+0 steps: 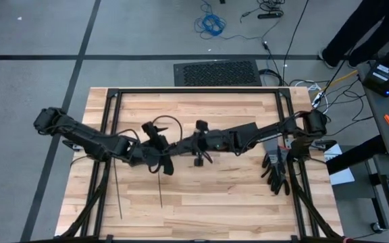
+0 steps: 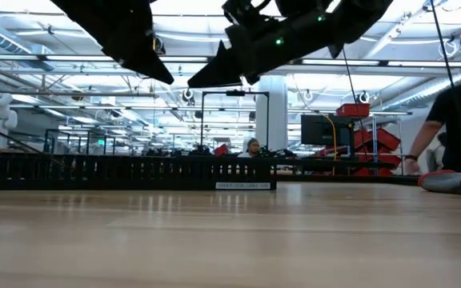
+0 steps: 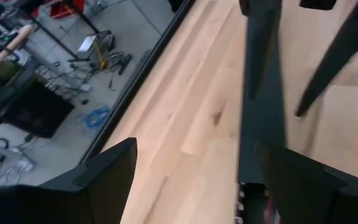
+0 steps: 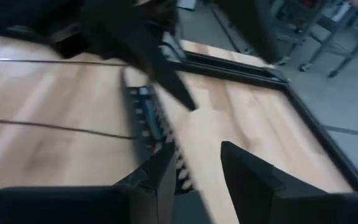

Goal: Ziptie cables
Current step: Close the black cable duct with the cable duct cover

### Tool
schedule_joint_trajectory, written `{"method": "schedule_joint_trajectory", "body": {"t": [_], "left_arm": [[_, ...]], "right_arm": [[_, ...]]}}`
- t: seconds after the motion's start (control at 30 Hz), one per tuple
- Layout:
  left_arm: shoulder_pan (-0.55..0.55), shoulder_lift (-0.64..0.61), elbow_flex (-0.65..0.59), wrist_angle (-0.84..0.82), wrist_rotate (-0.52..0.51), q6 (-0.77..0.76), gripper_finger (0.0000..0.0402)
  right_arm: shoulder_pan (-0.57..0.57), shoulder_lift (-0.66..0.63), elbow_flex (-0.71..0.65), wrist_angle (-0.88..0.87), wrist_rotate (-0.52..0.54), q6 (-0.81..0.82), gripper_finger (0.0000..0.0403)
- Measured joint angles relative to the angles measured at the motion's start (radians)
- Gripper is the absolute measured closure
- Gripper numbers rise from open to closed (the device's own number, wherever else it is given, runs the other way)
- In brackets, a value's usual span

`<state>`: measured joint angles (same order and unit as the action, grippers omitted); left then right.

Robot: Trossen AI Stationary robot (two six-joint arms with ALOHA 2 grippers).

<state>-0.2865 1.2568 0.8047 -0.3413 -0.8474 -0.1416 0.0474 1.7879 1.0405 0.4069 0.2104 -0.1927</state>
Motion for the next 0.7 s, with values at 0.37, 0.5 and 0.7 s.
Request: {"method": "schedule_joint_trajectory", "body": {"t": [0.37, 0.5, 0.7], "left_arm": [[0.204, 0.000, -0.089, 0.014, 0.054, -0.060, 0.0079], [0.260, 0.000, -0.103, 0.031, 0.051, -0.039, 0.0079], [0.299, 0.000, -0.102, 0.174, 0.070, 0.195, 0.0079]], "right_arm": [[-0.139, 0.000, 0.000, -0.089, -0.002, 0.007, 0.0282], [-0.148, 0.000, 0.000, -0.084, -0.007, 0.009, 0.0282], [-0.158, 0.000, 0.000, -0.030, -0.007, -0.019, 0.0282]]}}
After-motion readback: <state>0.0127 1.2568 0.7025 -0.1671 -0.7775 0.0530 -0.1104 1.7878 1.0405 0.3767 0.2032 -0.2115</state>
